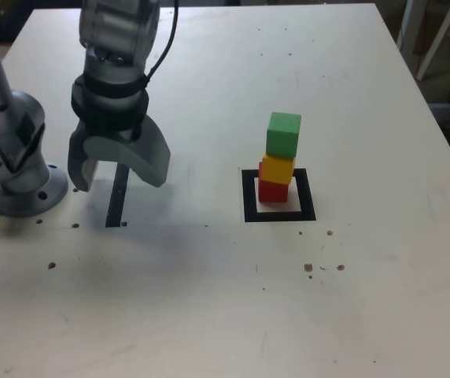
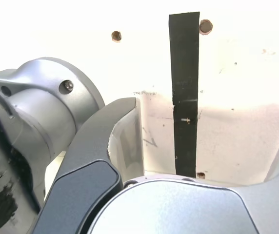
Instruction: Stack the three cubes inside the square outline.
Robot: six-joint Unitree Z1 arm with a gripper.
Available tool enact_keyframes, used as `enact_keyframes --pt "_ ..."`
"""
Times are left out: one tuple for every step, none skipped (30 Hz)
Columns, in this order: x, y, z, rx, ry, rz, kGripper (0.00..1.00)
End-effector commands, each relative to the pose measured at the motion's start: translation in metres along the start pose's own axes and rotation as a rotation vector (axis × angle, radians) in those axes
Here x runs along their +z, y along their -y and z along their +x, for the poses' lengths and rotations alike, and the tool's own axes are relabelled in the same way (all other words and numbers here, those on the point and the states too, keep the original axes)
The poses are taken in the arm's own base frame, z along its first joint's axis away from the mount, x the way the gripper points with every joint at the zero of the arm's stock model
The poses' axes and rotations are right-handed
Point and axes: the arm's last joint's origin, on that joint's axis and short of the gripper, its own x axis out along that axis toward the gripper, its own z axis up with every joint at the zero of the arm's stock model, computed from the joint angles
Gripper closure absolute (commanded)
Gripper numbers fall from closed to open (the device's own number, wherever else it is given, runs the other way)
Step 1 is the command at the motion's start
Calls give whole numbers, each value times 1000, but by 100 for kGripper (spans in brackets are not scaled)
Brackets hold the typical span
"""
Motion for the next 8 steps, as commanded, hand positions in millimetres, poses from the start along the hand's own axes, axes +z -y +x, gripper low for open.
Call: enact_keyframes --pt "0 0 1 -3 -1 -3 0" --pt "0 0 1 -3 -1 -3 0" --pt "0 0 1 -3 -2 -3 0" --pt "0 0 1 -2 -2 -3 0" --pt "1 0 2 -2 -4 -2 0" --pt "1 0 2 -2 -5 -1 0" --pt "2 0 2 -1 -7 1 0" --pt "3 0 2 -1 -7 2 0"
